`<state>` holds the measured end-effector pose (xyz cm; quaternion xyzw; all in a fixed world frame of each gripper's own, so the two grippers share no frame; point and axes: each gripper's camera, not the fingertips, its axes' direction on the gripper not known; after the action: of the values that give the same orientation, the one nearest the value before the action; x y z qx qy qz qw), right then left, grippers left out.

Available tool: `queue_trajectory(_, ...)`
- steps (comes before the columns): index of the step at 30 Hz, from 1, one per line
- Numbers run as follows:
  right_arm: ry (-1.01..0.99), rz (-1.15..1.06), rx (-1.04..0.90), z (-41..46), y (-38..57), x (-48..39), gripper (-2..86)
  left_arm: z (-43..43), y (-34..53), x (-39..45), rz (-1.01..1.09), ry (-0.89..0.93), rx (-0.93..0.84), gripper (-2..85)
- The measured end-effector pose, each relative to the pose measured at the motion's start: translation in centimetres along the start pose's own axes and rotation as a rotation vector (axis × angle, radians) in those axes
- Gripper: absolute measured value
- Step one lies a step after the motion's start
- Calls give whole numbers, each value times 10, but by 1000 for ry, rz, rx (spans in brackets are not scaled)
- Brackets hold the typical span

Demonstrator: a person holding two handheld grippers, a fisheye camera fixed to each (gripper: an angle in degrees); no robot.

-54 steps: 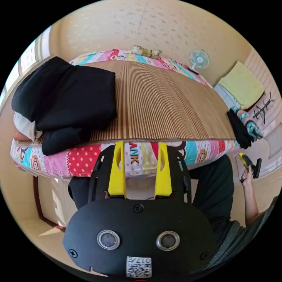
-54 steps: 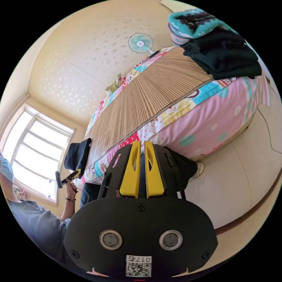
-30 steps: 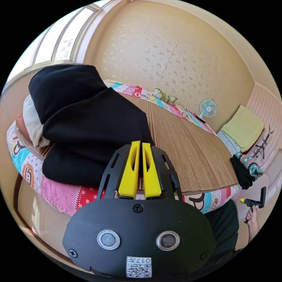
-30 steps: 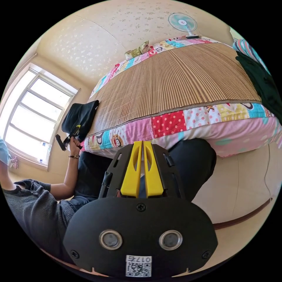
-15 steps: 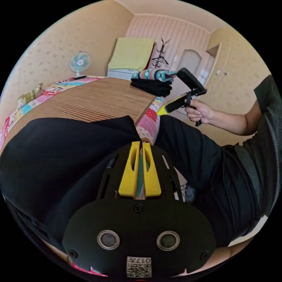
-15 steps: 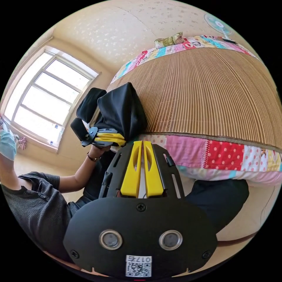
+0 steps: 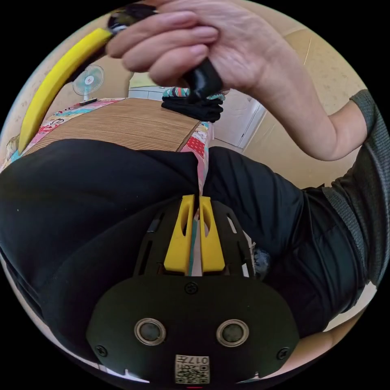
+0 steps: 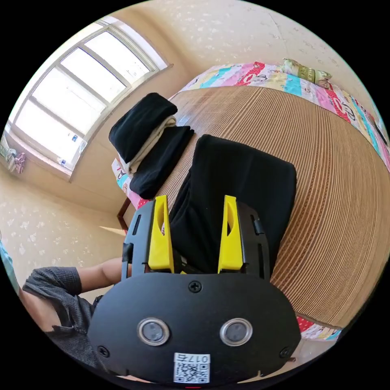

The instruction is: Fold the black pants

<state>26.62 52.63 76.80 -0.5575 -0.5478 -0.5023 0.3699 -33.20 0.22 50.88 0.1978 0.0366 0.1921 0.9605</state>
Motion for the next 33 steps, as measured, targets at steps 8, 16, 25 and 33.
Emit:
queue_trajectory(8,384,-151,-329,163,5,14,64,-34,-29,5,11,-11,18,45)
queue_trajectory(16,613,49,100,-10,179,109,37,-130,-71,25,101,52,53,54)
queue_trajectory(25,559,435,-72,-38,378,305,55,-315,-17,-77,-433,-126,671,121)
queue_trajectory(33,462,378,332,-90,424,226,73,-350,-28,-156,-782,-72,661,147)
